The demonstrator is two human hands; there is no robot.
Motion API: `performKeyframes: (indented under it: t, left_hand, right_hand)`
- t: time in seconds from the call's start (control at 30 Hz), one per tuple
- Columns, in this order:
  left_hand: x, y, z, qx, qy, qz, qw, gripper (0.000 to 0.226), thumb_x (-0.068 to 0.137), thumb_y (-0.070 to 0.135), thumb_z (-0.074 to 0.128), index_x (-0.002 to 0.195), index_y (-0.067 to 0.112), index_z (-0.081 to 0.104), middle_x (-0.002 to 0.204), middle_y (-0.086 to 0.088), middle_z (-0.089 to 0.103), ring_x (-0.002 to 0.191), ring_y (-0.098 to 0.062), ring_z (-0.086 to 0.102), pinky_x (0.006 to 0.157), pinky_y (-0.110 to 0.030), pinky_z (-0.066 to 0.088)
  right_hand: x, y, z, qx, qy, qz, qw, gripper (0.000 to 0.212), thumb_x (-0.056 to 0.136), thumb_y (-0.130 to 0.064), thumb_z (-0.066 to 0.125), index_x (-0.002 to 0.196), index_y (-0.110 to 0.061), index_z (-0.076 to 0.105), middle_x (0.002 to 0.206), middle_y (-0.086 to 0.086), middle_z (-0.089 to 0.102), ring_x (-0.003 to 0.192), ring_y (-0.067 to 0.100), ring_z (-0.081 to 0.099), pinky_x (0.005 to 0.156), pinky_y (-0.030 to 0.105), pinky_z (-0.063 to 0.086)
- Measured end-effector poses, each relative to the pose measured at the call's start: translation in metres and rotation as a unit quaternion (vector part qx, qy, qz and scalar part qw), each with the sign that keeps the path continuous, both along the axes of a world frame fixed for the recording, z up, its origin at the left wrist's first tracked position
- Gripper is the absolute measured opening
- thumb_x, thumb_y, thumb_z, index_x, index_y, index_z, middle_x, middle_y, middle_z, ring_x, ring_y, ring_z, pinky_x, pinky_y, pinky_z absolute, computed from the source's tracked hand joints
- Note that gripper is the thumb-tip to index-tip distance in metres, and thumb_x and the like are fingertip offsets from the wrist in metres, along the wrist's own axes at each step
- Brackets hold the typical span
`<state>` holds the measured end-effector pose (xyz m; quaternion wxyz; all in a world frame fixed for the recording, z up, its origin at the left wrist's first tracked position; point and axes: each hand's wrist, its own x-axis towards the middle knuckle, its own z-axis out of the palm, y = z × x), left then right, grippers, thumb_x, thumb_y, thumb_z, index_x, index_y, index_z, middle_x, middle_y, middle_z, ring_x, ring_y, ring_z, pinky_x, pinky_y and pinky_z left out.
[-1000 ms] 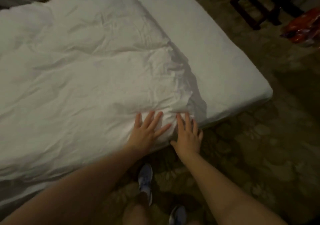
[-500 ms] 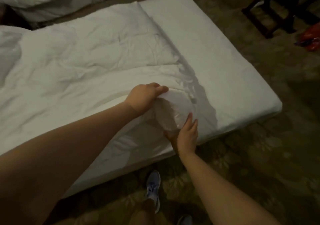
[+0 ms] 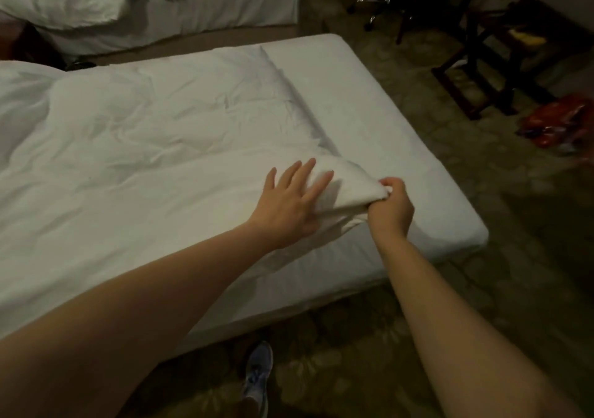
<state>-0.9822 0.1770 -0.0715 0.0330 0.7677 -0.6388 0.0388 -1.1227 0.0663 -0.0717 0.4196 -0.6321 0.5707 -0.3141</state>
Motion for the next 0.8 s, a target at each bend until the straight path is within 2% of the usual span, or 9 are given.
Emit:
performKeyframes:
  t: [0.1,0.17,0.27,0.37,0.5,0.57,0.6,0.67,0.8]
  left_hand:
    - [-0.027,-0.013,-0.007,0.060,-0.025,-0.028,0.998,0.095,0.081,0.046,0.064,0.151,0.036,0.001,0.159,-0.011,0.007,0.143,-0.034,0.015,0.108,-0.057,0.021]
    - [-0.029,-0.021,-0.009,0.096,0.003,-0.031,0.995,0.085,0.088,0.039,0.056,0.150,0.038,-0.003,0.154,-0.010,0.015,0.137,-0.033,0.025,0.104,-0.047,0.031]
    - [-0.025,-0.032,-0.001,0.130,0.034,-0.052,0.990,0.061,0.096,0.028,0.044,0.150,0.034,0.016,0.134,-0.009,0.040,0.115,-0.030,0.049,0.089,-0.039,0.043]
    - [-0.018,-0.043,0.008,0.114,0.073,-0.046,0.990,0.056,0.093,0.019,0.047,0.146,0.030,0.032,0.131,-0.009,0.046,0.111,-0.031,0.054,0.087,-0.037,0.040]
    - [-0.010,-0.049,0.017,0.101,0.099,-0.048,0.989,0.055,0.089,0.011,0.049,0.142,0.026,0.040,0.131,-0.007,0.048,0.110,-0.030,0.055,0.086,-0.031,0.038]
    - [-0.005,-0.049,0.018,0.088,0.121,-0.057,0.987,0.055,0.087,0.009,0.050,0.140,0.024,0.044,0.129,-0.009,0.051,0.108,-0.033,0.057,0.086,-0.034,0.039]
    - [-0.002,-0.049,0.017,0.072,0.138,-0.057,0.986,0.055,0.085,0.010,0.050,0.139,0.023,0.045,0.127,-0.011,0.052,0.106,-0.035,0.057,0.085,-0.037,0.041]
    - [0.010,-0.052,0.015,0.033,0.151,-0.021,0.988,0.056,0.083,0.019,0.051,0.139,0.021,0.045,0.126,-0.012,0.052,0.104,-0.034,0.058,0.083,-0.040,0.044]
    - [0.040,-0.059,0.009,-0.004,0.072,-0.010,0.997,0.061,0.082,0.017,0.062,0.139,0.016,0.041,0.127,-0.012,0.050,0.109,-0.035,0.052,0.082,-0.041,0.043]
  right_hand:
    - [-0.014,0.015,-0.012,0.012,0.029,0.034,0.999,0.012,0.093,-0.011,0.047,0.101,-0.018,0.052,0.098,0.003,0.057,0.092,0.023,0.055,0.079,0.041,0.052]
    - [-0.025,0.020,-0.018,0.018,0.051,0.042,0.998,0.011,0.095,-0.013,0.047,0.103,-0.020,0.049,0.100,0.002,0.056,0.093,0.021,0.054,0.079,0.040,0.052]
    - [-0.037,0.027,-0.034,-0.003,0.118,0.041,0.992,0.022,0.094,-0.014,0.050,0.115,-0.020,0.048,0.109,0.005,0.059,0.097,0.023,0.056,0.082,0.040,0.051]
    - [-0.022,0.056,-0.053,0.058,0.032,-0.042,0.997,0.044,0.088,-0.010,0.061,0.129,-0.016,0.045,0.125,0.007,0.054,0.112,0.026,0.055,0.093,0.042,0.050]
    - [0.006,0.091,-0.082,0.132,-0.038,-0.070,0.988,0.088,0.071,-0.031,0.083,0.142,-0.008,0.036,0.135,0.009,0.048,0.123,0.025,0.049,0.102,0.038,0.043]
    - [0.009,0.081,-0.082,0.172,-0.046,-0.086,0.980,0.069,0.083,-0.026,0.073,0.140,-0.006,0.039,0.129,0.008,0.055,0.116,0.022,0.054,0.095,0.032,0.043]
    - [0.009,0.072,-0.077,0.166,0.000,-0.083,0.983,0.055,0.091,-0.023,0.064,0.137,-0.002,0.042,0.125,0.014,0.058,0.114,0.027,0.056,0.092,0.034,0.042]
    - [0.005,0.056,-0.058,0.085,0.076,-0.027,0.993,0.039,0.095,-0.017,0.053,0.128,0.003,0.050,0.112,0.022,0.063,0.104,0.035,0.060,0.086,0.041,0.044]
    - [-0.013,0.042,-0.023,-0.027,0.103,0.081,0.991,0.028,0.096,-0.016,0.051,0.123,-0.009,0.048,0.091,0.011,0.059,0.083,0.027,0.056,0.070,0.038,0.045]
